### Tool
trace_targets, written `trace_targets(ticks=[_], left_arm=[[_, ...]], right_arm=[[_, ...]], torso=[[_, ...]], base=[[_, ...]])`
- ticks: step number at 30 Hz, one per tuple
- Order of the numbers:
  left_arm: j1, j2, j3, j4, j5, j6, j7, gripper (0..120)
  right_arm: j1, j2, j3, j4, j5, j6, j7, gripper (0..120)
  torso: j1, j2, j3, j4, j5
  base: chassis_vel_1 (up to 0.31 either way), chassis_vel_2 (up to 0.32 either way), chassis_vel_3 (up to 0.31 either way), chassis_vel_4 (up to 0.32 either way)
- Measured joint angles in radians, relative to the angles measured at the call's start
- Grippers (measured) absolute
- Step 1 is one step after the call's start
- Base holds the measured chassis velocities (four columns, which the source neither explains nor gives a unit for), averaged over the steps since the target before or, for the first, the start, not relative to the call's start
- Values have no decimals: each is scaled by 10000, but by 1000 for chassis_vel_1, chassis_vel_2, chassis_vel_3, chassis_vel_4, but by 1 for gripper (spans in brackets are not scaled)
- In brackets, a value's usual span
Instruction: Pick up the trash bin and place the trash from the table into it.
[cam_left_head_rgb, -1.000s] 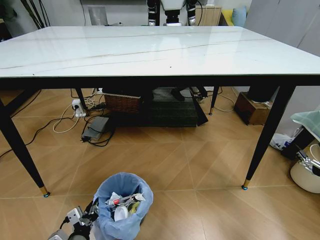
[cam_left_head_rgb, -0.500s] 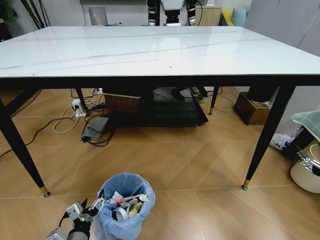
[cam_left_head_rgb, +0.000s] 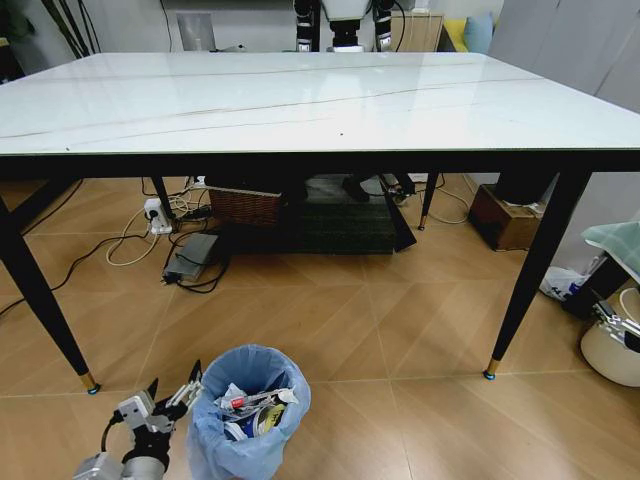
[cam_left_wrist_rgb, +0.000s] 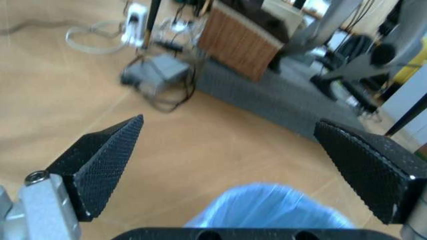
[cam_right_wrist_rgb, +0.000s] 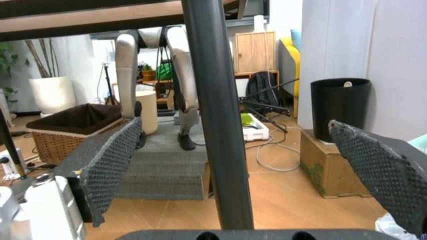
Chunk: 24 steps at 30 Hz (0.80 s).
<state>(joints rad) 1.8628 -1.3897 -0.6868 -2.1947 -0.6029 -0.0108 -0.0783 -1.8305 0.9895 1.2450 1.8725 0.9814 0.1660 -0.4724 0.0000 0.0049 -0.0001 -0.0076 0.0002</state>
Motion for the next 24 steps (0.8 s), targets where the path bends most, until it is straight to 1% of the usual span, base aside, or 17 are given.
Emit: trace_targets(ticks=[1, 4, 7, 24], left_arm=[[0, 0, 0, 0, 0, 0, 0, 100], [139, -1, -150, -521, 115, -37, 23, 100], [150, 0, -163, -547, 118, -37, 24, 100], [146, 0, -164, -527, 101, -14, 24, 100]], right_arm=[[0, 0, 0, 0, 0, 0, 0, 100], [0, 0, 0, 0, 0, 0, 0, 100], [0, 0, 0, 0, 0, 0, 0, 100], [0, 0, 0, 0, 0, 0, 0, 100]], torso=[[0, 0, 0, 0, 0], [0, 1, 0, 0, 1], [0, 1, 0, 0, -4], [0, 1, 1, 0, -3]], base=[[0, 0, 0, 0], [0, 0, 0, 0], [0, 0, 0, 0], [0, 0, 0, 0]])
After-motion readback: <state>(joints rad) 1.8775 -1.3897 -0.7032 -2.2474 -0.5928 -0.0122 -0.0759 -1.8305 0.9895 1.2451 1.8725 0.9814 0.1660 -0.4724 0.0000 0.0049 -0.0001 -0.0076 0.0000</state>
